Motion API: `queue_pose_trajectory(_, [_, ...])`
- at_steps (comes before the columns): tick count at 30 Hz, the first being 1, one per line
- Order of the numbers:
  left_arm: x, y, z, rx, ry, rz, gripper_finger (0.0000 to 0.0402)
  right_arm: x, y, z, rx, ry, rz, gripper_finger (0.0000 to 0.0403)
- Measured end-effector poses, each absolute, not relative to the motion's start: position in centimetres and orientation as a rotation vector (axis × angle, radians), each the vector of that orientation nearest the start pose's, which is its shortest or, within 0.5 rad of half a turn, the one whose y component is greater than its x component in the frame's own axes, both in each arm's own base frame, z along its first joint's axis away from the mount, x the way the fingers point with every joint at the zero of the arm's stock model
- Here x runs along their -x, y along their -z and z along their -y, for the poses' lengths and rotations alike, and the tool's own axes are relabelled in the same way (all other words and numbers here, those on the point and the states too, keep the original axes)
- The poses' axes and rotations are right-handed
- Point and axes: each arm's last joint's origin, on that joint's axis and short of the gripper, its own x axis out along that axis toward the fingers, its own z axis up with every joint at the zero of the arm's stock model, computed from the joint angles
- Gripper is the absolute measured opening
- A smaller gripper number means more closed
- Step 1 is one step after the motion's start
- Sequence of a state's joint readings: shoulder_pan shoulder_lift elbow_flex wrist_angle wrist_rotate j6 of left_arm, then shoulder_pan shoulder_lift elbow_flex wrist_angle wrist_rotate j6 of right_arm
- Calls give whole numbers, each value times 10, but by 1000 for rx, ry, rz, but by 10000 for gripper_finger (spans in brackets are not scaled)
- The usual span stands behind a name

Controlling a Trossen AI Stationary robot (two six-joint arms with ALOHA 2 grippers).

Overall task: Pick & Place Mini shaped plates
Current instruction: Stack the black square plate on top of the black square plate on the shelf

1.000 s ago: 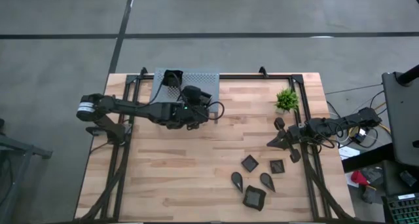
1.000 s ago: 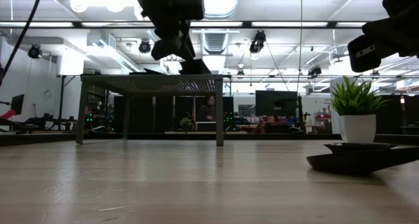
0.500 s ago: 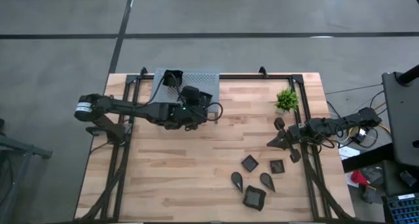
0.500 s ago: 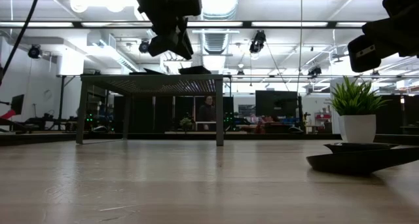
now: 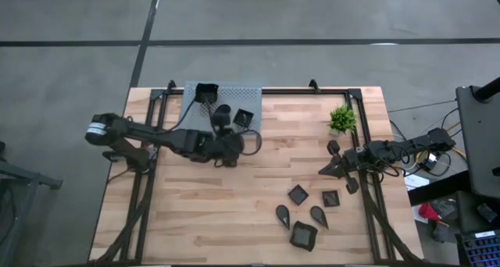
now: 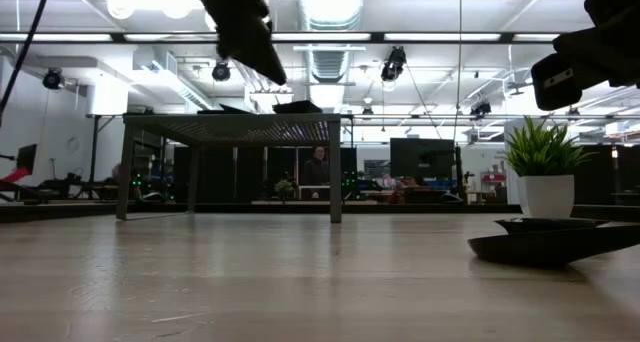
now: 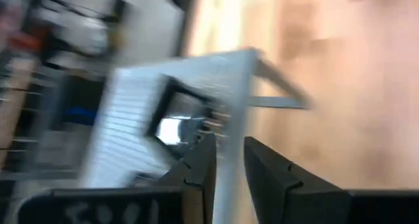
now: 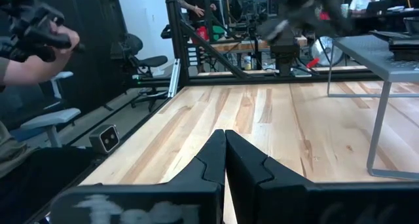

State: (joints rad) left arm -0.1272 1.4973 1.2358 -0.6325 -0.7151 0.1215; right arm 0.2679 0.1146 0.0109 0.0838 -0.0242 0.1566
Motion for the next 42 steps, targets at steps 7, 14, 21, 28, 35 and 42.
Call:
queue_pose_trajectory(7, [-284, -278, 51, -287, -295, -850, 7, -100, -166, -28, -153, -289, -43, 8])
queue_pose_trajectory(14, [-250, -258, 79, -137, -101, -509, 1, -100, -166, -28, -153, -290, -42, 8])
queue_pose_trajectory(21, [-203, -240, 72, -48, 38, -325, 0, -100, -166, -28, -153, -290, -42, 8])
queue_pose_trajectory(28, [-161, -225, 58, 41, 144, -106, 0, -100, -166, -28, -153, -290, -42, 8])
queue_pose_trajectory(35, [-134, -201, 48, 102, 211, 18, 0, -100, -166, -28, -153, -289, -42, 8])
queue_pose_trajectory(42, [-117, -192, 42, 107, 228, 95, 0, -100, -166, -28, -153, -290, -42, 8])
